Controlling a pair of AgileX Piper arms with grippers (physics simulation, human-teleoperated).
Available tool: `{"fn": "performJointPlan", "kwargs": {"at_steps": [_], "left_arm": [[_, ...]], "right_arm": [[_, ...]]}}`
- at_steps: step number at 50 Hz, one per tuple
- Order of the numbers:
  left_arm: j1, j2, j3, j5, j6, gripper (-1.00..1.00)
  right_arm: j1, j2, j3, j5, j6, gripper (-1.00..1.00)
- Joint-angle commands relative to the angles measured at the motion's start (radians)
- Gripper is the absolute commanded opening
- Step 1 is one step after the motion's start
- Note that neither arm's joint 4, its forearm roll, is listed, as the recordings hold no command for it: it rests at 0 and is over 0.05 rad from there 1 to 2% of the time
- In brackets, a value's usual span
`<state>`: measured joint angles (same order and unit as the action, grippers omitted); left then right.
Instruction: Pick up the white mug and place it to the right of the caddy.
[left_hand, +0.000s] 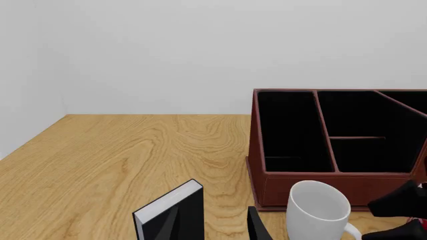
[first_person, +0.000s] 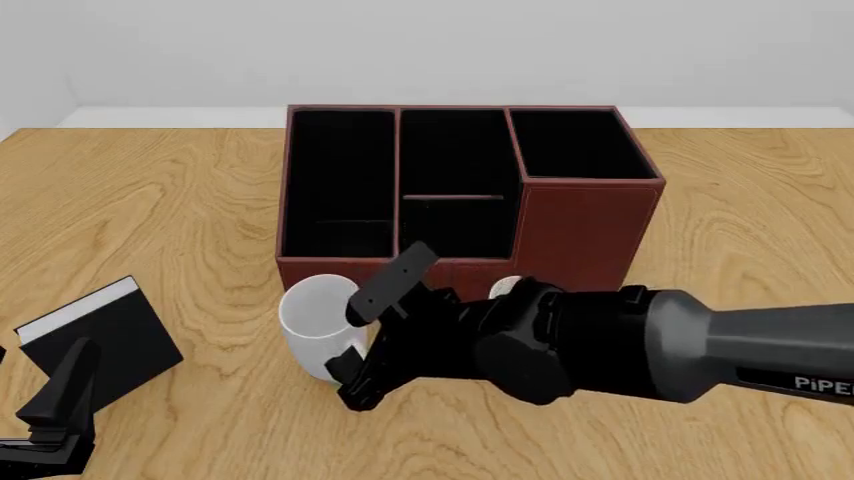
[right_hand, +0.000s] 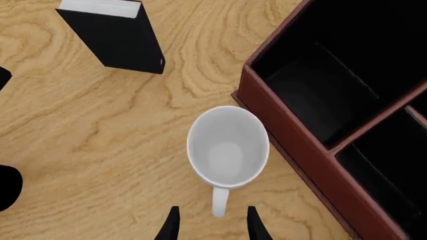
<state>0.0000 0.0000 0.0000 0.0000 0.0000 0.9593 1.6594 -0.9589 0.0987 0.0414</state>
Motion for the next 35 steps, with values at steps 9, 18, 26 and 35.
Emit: {"fn": "performJointPlan", "kwargs": {"at_steps": [9, 18, 26, 35], "left_arm": [[0.000, 0.000, 0.000, 0.000, 0.000, 1.00], [0.000, 0.000, 0.000, 0.000, 0.000, 1.00], [0.000, 0.000, 0.000, 0.000, 0.000, 1.00], [0.000, 0.000, 0.000, 0.000, 0.000, 1.00]], "right_arm": [[-0.002, 0.036, -0.003, -0.019, 0.020, 1.00], [-0.001, 0.058, -0.006, -0.024, 0.026, 1.00], [0.003, 0.076, -0.009, -0.029, 0.038, 1.00], [0.004, 0.110, -0.017, -0.037, 0.050, 1.00]]}}
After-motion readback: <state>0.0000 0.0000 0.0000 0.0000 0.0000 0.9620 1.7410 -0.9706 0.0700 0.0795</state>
